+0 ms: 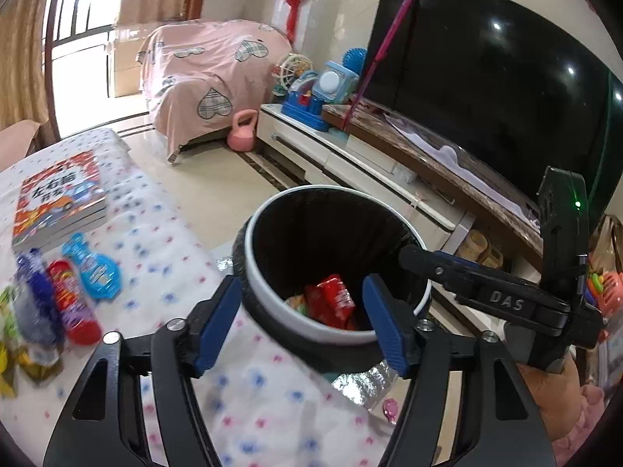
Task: Collect trash
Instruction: 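Carry both items over the bin and open both grippers to drop them, then return both grippers to the table toward the milk carton and foam net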
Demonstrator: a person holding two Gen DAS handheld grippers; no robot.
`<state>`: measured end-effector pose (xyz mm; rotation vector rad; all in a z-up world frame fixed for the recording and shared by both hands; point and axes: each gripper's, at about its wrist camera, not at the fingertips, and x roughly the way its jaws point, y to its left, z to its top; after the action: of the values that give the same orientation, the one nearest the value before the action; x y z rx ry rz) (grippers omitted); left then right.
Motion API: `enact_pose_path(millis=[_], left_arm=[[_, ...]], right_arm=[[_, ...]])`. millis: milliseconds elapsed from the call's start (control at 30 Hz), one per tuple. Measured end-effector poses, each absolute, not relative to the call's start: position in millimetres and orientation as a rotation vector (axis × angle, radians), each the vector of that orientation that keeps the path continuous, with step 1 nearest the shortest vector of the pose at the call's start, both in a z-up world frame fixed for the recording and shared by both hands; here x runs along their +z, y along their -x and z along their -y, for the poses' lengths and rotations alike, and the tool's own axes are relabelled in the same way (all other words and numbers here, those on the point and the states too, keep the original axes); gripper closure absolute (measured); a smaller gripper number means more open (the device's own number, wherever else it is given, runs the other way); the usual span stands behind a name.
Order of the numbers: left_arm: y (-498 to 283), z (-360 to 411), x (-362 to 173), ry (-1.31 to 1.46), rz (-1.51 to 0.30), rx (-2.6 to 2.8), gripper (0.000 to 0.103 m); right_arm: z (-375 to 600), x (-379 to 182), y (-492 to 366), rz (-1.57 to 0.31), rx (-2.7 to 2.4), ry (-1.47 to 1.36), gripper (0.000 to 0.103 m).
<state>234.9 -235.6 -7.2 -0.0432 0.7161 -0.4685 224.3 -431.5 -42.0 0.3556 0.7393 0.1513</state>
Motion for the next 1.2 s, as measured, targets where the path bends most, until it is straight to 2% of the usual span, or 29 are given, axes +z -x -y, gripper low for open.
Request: enact_pose_path(millis=[133, 200, 600, 1200], left_arm=[[-216, 209, -4, 0.075, -0.707, -0.449, 0.035], [-208, 195, -3, 0.087, -0.704, -0.427, 0.033], [-163, 92, -25, 0.175, -0.738, -0.255, 0.029], [-111, -38, -54, 0.279, -0.745, -0.009, 0.024]], right_arm=[[423, -36, -211, -0.702, 0.163, -0.375, 0.02], [415, -35, -205, -0.695, 0.178, -0.387, 0.016], [344, -44, -173, -0.725, 0.299, -0.408, 0.01], [226, -56, -144, -0.789, 0.482, -0.305, 0.01]])
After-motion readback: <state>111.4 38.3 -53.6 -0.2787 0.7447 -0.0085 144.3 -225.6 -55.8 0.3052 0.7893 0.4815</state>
